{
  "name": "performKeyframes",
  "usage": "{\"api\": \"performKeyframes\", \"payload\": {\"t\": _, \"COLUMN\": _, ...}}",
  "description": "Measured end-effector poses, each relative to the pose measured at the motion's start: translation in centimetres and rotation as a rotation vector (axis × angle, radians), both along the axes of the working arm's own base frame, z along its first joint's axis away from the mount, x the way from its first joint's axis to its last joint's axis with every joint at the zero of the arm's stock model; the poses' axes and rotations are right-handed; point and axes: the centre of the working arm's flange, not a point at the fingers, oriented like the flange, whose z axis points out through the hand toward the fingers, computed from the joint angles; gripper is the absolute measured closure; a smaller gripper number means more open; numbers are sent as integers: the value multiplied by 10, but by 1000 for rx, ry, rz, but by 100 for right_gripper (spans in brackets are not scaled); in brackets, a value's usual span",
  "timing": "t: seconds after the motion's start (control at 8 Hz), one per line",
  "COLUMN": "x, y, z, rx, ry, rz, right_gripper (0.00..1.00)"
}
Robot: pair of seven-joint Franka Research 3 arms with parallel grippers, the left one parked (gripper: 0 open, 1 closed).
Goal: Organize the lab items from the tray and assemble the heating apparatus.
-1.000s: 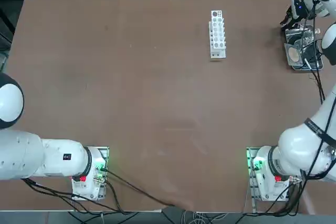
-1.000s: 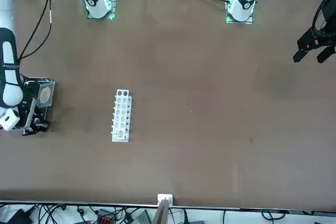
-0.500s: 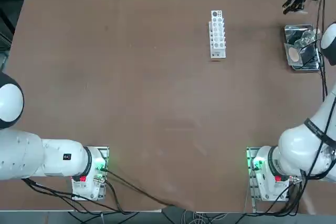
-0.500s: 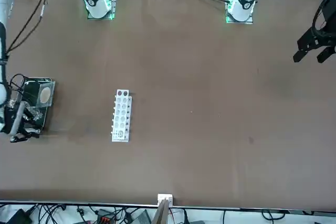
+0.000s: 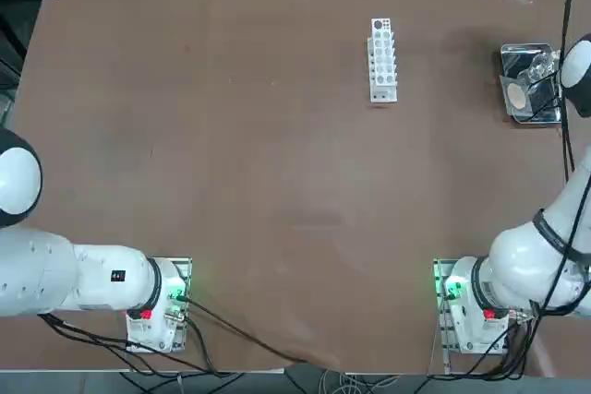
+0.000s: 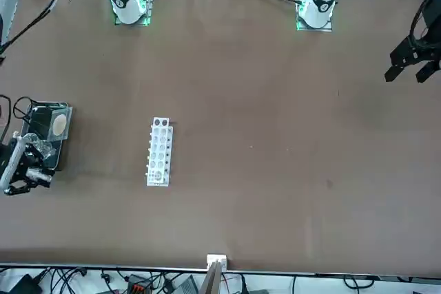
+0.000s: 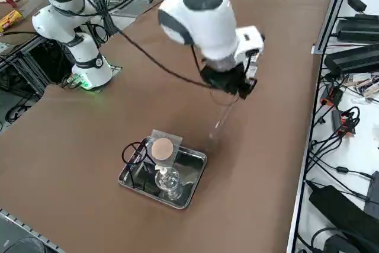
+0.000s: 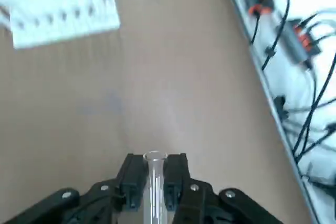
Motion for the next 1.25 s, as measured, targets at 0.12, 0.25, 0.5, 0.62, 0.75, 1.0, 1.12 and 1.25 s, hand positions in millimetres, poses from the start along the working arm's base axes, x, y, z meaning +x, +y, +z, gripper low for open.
{"api": "performKeyframes", "payload": {"t": 0.12, "x": 3, "y": 23, "z": 13, "rx": 64, "ry": -6, "rz": -17, "right_gripper": 78}}
{"api": "performKeyframes", "payload": {"t": 0.25, "x": 4, "y": 37, "z": 18, "rx": 147, "ry": -16, "rz": -28, "right_gripper": 78}}
{"api": "performKeyframes", "payload": {"t": 0.5, "x": 5, "y": 59, "z": 13, "rx": 356, "ry": -10, "rz": -47, "right_gripper": 78}}
{"api": "performKeyframes", "payload": {"t": 0.62, "x": 6, "y": 74, "z": 5, "rx": 484, "ry": -16, "rz": -42, "right_gripper": 78}}
{"api": "performKeyframes", "payload": {"t": 0.75, "x": 6, "y": 85, "z": -7, "rx": 604, "ry": -41, "rz": -22, "right_gripper": 78}}
{"api": "performKeyframes", "payload": {"t": 1.0, "x": 6, "y": 110, "z": -38, "rx": 837, "ry": -70, "rz": 42, "right_gripper": 78}}
{"api": "performKeyframes", "payload": {"t": 1.12, "x": 5, "y": 131, "z": -56, "rx": 964, "ry": -74, "rz": 71, "right_gripper": 78}}
{"api": "performKeyframes", "payload": {"t": 1.25, "x": 1, "y": 150, "z": -77, "rx": 1076, "ry": -82, "rz": 98, "right_gripper": 78}}
